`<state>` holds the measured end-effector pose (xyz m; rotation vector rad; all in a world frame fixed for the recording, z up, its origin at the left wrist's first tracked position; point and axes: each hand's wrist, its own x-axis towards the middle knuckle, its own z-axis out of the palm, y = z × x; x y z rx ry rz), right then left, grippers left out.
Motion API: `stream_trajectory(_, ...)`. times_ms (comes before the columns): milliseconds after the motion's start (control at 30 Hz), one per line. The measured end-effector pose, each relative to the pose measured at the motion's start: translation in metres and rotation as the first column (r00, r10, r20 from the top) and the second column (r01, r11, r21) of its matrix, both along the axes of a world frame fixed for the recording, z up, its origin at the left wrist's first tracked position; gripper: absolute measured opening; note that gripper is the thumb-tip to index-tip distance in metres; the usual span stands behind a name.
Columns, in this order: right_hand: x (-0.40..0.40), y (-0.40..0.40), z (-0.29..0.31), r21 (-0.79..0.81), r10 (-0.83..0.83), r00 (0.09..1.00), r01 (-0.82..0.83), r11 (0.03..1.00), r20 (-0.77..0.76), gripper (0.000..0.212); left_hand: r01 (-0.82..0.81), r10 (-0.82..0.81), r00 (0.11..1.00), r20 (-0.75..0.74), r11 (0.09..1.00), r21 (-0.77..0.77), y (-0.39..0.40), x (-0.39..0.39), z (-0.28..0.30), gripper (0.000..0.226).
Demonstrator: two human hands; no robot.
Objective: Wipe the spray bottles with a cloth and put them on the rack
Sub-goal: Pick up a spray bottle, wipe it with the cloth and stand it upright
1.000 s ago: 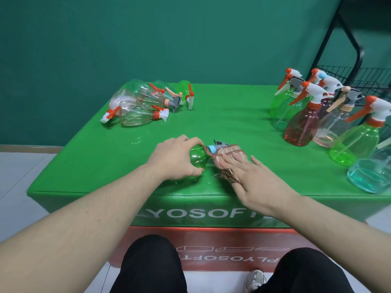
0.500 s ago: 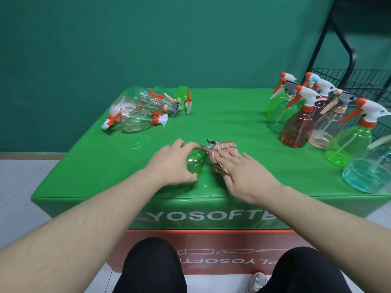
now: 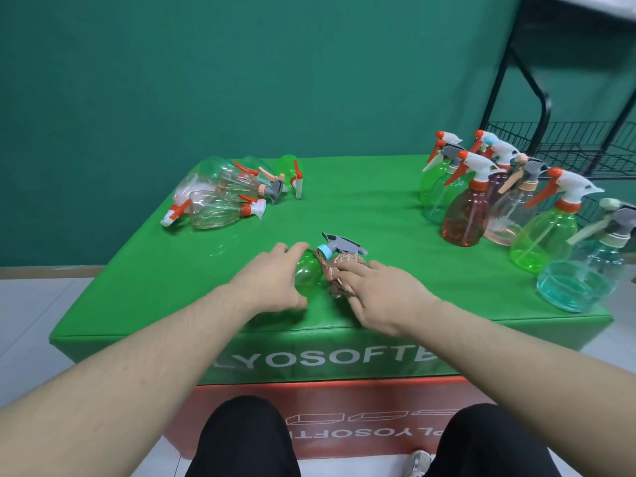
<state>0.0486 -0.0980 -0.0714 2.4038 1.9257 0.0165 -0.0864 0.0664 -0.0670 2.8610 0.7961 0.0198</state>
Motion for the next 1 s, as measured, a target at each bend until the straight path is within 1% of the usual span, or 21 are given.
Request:
stream_trajectory(133,0.004,0.015,0.007,-0.07,0.019,0.999,-0.017,0.997,0.032,0.054,0.019,-0.021,0.999,0.035,0.998,0.066,-0.002,-0.002,-0.006,0.106)
stream_trajectory(333,0.005,0.023,-0.004,-0.04,0.015,0.998,-0.013,0.999,0.068,0.046,0.022,-0.026,0.999,0.032,0.993,0.112,-0.005,-0.003,-0.012,0.104)
stream_trajectory(433,0.004,0.02,-0.01,-0.017,0.029,0.995,-0.028,0.999,0.093,0.046,0.016,-0.019,1.0,0.024,0.993,0.115,-0.006,0.0,-0.012,0.104)
stream_trajectory(567,0.008,0.014,-0.017,-0.006,0.078,0.99,-0.077,0.997,0.121,0.051,0.018,-0.018,1.0,0.001,0.995,0.101,-0.005,0.002,-0.008,0.102)
stream_trajectory(667,0.005,0.01,-0.024,-0.03,0.123,0.982,-0.12,0.992,0.143,0.049,-0.031,0.03,0.999,0.018,0.998,0.055,-0.003,0.005,-0.004,0.102)
stream_trajectory(733,0.006,0.005,-0.025,-0.001,0.098,0.99,-0.099,0.995,0.096,0.046,-0.069,0.069,0.997,0.046,0.998,0.006,-0.001,0.007,-0.002,0.101)
stream_trajectory(800,0.009,-0.002,-0.026,0.069,0.061,0.998,-0.062,0.996,0.016,0.044,-0.12,0.126,0.988,0.088,0.991,-0.065,0.002,0.007,-0.001,0.1)
stream_trajectory(900,0.013,-0.011,-0.025,0.196,-0.013,0.984,0.048,0.979,-0.18,0.032,-0.183,0.209,0.963,0.172,0.971,-0.154,0.004,0.004,-0.001,0.096)
stream_trajectory(933,0.011,-0.013,-0.025,0.241,-0.056,0.961,0.124,0.963,-0.271,0.025,-0.189,0.22,0.956,0.196,0.968,-0.165,0.003,0.003,-0.001,0.096)
stream_trajectory(1000,0.008,-0.011,-0.022,0.309,-0.122,0.871,0.296,0.904,-0.477,0.018,-0.171,0.208,0.949,0.237,0.971,-0.167,-0.001,0.003,-0.002,0.095)
